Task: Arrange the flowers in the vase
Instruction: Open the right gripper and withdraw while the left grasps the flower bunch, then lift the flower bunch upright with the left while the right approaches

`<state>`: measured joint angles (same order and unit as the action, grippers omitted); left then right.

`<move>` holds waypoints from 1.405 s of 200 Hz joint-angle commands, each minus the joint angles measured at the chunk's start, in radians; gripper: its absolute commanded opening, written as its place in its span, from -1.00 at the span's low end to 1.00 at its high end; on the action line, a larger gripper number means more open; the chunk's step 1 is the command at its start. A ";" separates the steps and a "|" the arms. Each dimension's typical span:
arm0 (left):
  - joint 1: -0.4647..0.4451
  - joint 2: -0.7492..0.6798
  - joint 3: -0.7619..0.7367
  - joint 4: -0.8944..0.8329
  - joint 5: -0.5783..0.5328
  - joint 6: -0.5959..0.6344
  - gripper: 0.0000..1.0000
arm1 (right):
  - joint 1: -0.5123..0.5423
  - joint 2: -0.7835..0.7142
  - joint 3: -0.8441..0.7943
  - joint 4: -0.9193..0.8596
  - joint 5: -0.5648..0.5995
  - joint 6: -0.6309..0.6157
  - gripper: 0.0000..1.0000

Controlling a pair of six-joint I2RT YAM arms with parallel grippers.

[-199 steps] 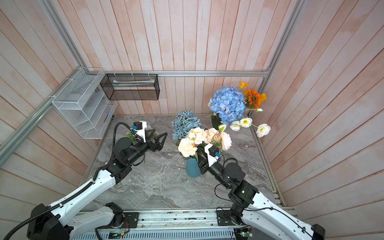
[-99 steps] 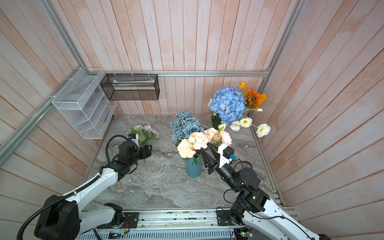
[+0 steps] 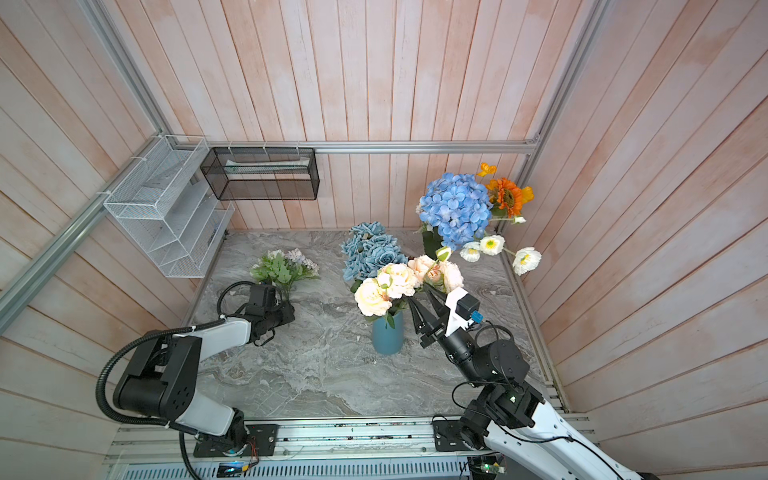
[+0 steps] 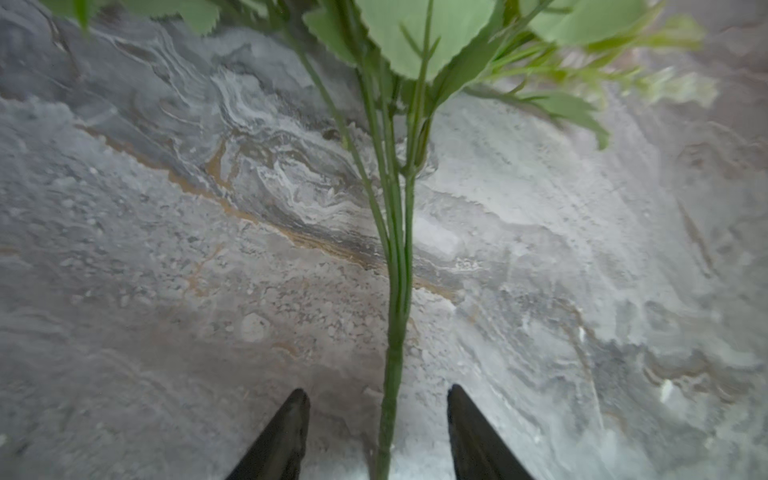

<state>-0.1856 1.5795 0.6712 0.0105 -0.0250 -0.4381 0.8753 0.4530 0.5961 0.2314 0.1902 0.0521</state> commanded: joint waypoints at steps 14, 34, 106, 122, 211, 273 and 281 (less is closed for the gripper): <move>0.004 0.095 0.087 0.013 0.029 0.018 0.05 | -0.001 -0.010 0.009 0.033 0.023 -0.016 -0.08; 0.003 0.147 0.128 -0.009 0.040 0.025 -0.18 | -0.002 -0.008 0.004 0.045 0.026 -0.023 -0.08; 0.003 0.173 0.155 -0.014 0.039 0.024 -1.00 | -0.002 -0.024 0.011 0.072 0.016 -0.038 -0.07; 0.003 0.151 0.133 0.004 0.040 0.020 -1.00 | -0.002 -0.032 0.013 0.080 0.005 -0.035 -0.06; -0.061 -0.287 0.006 0.103 0.195 -0.058 -1.00 | -0.002 -0.044 0.101 0.126 -0.096 -0.041 -0.04; -0.155 -0.559 0.022 0.288 0.335 -0.063 -1.00 | -0.002 0.118 0.264 0.171 -0.207 -0.121 0.00; -0.165 -0.573 0.031 0.321 0.362 -0.051 -1.00 | -0.002 0.147 0.291 0.173 -0.221 -0.123 0.00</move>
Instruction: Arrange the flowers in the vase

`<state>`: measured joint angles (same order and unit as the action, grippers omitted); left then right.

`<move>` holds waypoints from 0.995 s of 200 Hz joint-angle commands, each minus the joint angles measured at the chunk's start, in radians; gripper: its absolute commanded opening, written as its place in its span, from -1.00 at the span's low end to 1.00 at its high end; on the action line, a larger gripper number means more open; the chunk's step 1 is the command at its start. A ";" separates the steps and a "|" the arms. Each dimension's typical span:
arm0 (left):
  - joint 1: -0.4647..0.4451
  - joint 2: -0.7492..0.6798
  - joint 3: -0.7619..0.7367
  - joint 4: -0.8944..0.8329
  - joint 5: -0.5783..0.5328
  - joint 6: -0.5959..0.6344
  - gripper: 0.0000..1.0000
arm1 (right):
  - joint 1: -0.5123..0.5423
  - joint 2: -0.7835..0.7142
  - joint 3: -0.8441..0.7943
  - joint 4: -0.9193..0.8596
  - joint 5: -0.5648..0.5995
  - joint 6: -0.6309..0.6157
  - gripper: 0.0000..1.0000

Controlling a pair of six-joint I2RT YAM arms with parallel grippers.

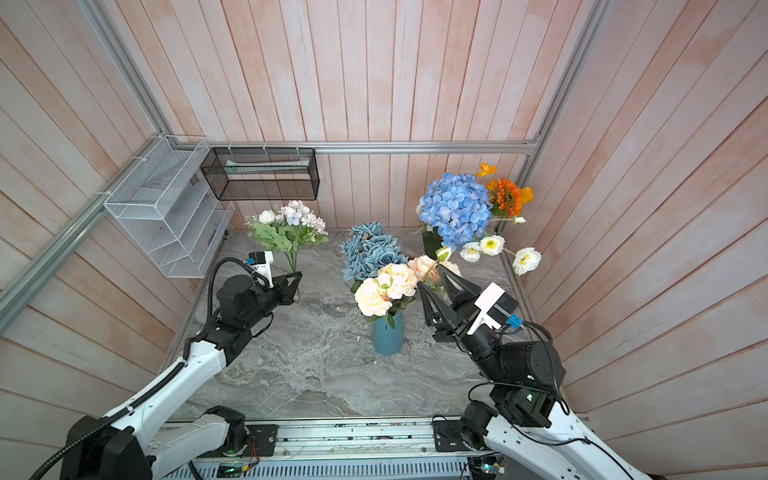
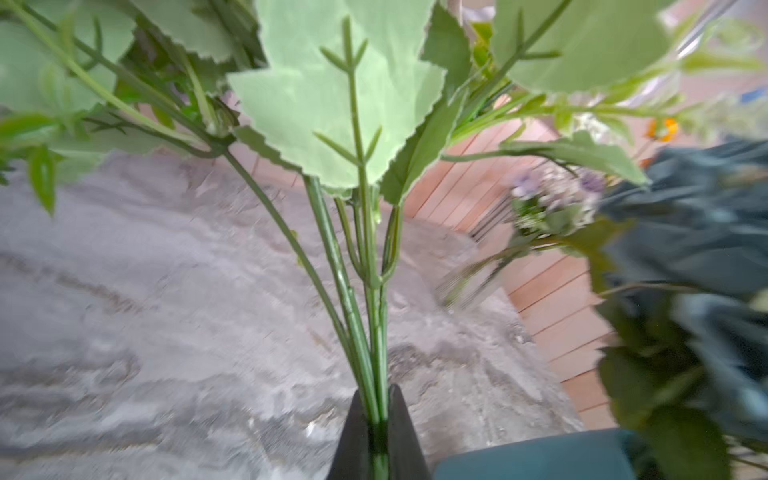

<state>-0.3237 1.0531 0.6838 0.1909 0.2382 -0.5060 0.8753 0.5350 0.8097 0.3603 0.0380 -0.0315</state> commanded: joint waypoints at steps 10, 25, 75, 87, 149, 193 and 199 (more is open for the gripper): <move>-0.038 -0.060 0.033 0.176 0.125 0.031 -1.00 | -0.002 0.106 0.110 0.046 -0.089 -0.037 0.00; -0.052 -0.069 0.072 0.215 0.153 0.064 -1.00 | -0.001 0.173 0.163 0.033 -0.130 -0.030 0.00; -0.108 -0.026 0.219 0.320 0.263 0.161 -1.00 | -0.002 0.383 0.304 -0.016 -0.280 0.049 -0.08; -0.121 -0.014 0.243 0.358 0.296 0.165 -1.00 | -0.002 0.428 0.334 -0.026 -0.320 0.073 -0.10; -0.258 0.053 0.418 0.308 0.428 0.385 -1.00 | -0.002 0.575 0.455 -0.079 -0.437 0.108 -0.17; -0.323 0.117 0.509 0.188 0.486 0.489 -1.00 | -0.001 0.573 0.435 -0.029 -0.459 0.121 -0.19; -0.329 0.123 0.512 0.182 0.488 0.496 -1.00 | -0.002 0.568 0.428 -0.018 -0.463 0.120 -0.19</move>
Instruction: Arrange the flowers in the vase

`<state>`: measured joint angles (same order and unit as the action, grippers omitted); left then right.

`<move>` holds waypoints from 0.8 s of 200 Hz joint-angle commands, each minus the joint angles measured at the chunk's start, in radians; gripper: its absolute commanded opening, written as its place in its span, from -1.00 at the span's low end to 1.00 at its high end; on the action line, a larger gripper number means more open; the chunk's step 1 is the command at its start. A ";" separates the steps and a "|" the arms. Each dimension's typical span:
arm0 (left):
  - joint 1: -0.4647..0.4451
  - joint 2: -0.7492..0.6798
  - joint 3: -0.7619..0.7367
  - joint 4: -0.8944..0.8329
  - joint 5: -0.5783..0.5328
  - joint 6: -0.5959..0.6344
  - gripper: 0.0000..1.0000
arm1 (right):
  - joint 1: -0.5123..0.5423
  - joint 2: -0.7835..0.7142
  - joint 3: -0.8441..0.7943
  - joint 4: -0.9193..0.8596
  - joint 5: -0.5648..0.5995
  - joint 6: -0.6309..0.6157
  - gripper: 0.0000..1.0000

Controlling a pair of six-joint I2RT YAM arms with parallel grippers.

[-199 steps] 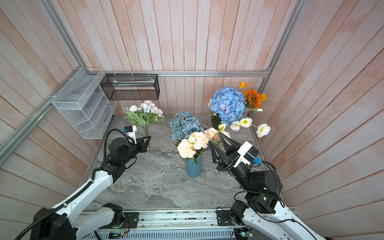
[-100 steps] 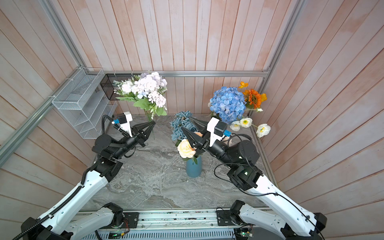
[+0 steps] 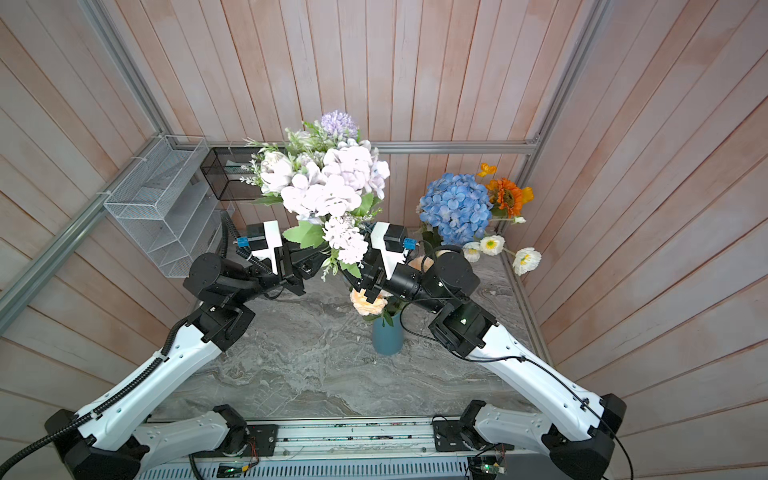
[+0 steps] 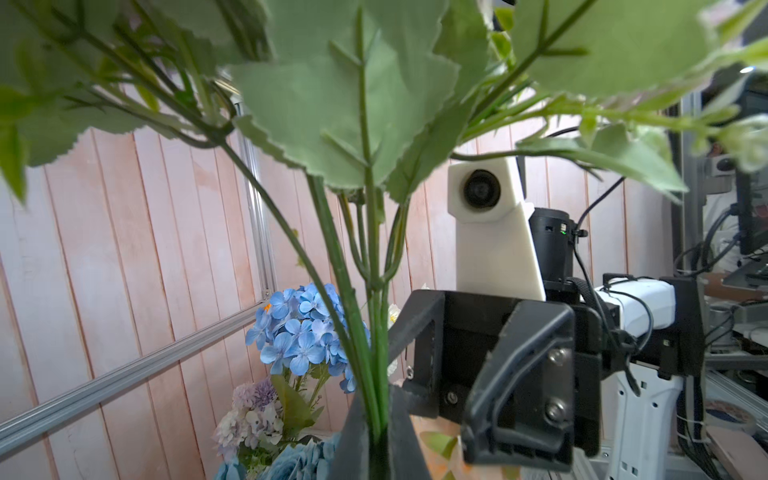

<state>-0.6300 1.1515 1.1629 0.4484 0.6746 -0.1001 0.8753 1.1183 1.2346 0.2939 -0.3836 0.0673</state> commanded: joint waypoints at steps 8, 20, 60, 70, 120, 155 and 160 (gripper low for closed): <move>-0.027 0.028 0.033 -0.078 0.054 0.094 -1.00 | -0.002 -0.021 -0.005 0.064 -0.044 0.023 -0.19; -0.034 0.034 0.032 -0.081 0.055 0.100 -1.00 | -0.002 -0.030 -0.017 0.081 -0.045 0.027 -0.20; -0.056 0.038 0.028 -0.099 0.055 0.123 -1.00 | -0.002 -0.051 -0.040 0.101 -0.008 0.017 -0.33; -0.059 0.037 0.025 -0.099 0.053 0.125 -1.00 | -0.002 -0.052 -0.044 0.102 -0.003 0.014 -0.43; -0.076 0.032 0.027 -0.115 0.054 0.141 -1.00 | -0.003 -0.056 -0.053 0.115 0.003 -0.001 -0.98; -0.079 -0.016 -0.047 -0.068 -0.030 0.097 1.00 | -0.003 -0.072 -0.066 0.154 0.007 -0.007 -1.00; -0.079 -0.029 -0.066 -0.061 -0.058 0.094 1.00 | -0.004 -0.074 -0.066 0.161 0.011 -0.007 -1.00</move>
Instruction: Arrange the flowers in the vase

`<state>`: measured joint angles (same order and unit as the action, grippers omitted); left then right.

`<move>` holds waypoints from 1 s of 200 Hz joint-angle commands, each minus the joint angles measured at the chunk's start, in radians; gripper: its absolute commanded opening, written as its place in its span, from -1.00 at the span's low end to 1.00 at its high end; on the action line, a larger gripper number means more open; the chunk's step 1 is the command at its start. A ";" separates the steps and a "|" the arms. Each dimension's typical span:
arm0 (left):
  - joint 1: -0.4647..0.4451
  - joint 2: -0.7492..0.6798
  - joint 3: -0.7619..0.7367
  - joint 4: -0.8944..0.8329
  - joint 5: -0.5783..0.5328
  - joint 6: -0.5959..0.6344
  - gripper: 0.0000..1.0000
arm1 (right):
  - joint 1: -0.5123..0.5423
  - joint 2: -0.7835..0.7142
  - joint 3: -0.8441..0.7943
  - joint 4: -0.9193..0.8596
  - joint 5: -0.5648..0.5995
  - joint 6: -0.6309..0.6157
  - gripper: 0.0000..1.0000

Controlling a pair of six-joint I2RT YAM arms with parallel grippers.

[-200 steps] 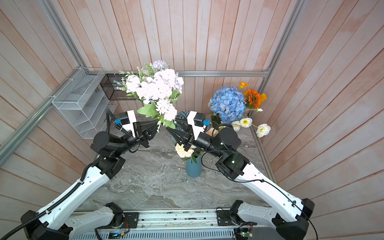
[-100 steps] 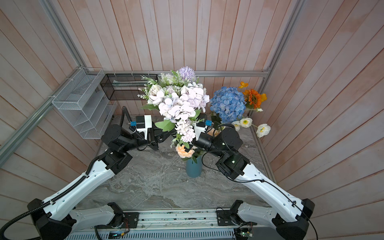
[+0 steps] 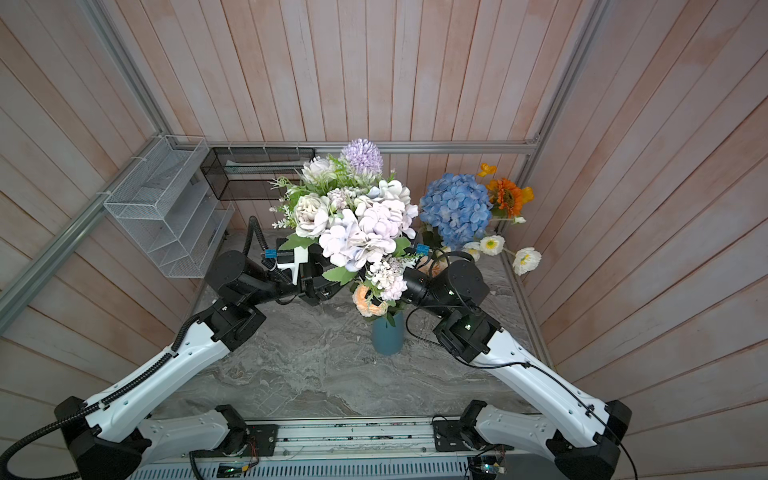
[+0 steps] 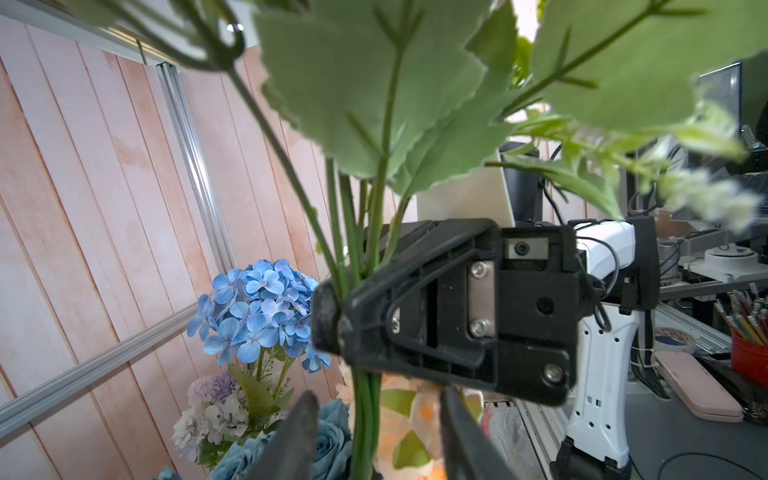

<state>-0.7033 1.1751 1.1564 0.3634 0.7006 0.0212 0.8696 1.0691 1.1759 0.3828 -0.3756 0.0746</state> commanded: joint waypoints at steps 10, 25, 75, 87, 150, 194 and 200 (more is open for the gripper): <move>-0.005 -0.075 -0.103 0.023 -0.156 -0.030 1.00 | 0.002 -0.030 -0.007 0.087 0.008 -0.020 -1.00; -0.004 -0.109 -0.172 0.012 -0.268 -0.041 1.00 | 0.002 -0.036 0.003 0.096 0.015 -0.029 -1.00; -0.009 -0.179 -0.444 0.016 -0.433 -0.195 0.99 | 0.002 -0.085 0.033 0.099 0.065 -0.064 -1.00; -0.019 -0.170 -0.496 0.041 -0.428 -0.238 1.00 | 0.002 -0.106 0.029 0.095 0.084 -0.071 -1.00; -0.142 0.010 -0.498 0.201 -0.426 -0.271 0.99 | 0.002 -0.249 -0.004 0.012 0.164 -0.086 -1.00; -0.166 0.121 -0.409 0.267 -0.380 -0.283 1.00 | 0.002 -0.407 -0.088 -0.065 0.268 -0.073 -1.00; -0.167 0.130 -0.399 0.273 -0.379 -0.286 1.00 | 0.002 -0.429 -0.104 -0.071 0.286 -0.072 -1.00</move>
<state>-0.8608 1.2755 0.6987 0.5449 0.2920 -0.2466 0.8700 0.7086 1.1244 0.3576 -0.1802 -0.0029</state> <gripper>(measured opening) 0.997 0.054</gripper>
